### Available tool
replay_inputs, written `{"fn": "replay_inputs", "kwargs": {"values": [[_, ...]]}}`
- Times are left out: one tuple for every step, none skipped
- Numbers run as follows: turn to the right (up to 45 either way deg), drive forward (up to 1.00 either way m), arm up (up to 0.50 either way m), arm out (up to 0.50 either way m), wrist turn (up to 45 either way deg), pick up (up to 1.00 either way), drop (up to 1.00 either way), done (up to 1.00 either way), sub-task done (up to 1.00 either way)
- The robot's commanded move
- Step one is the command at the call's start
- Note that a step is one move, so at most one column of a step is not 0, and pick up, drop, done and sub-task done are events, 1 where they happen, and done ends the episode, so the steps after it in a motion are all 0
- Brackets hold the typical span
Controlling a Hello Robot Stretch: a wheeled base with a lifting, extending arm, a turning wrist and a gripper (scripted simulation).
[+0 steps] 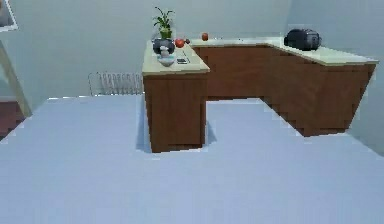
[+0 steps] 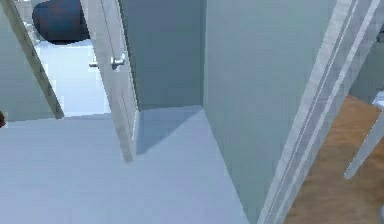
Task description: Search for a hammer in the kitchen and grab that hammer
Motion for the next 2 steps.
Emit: {"fn": "replay_inputs", "kwargs": {"values": [[0.0, 0.45, 0.0, 0.0, 0.0, 0.0, 0.0, 0.0, 0.0], [-33.0, 0.0, 0.0, 0.0, 0.0, 0.0, 0.0, 0.0, 0.0]]}}
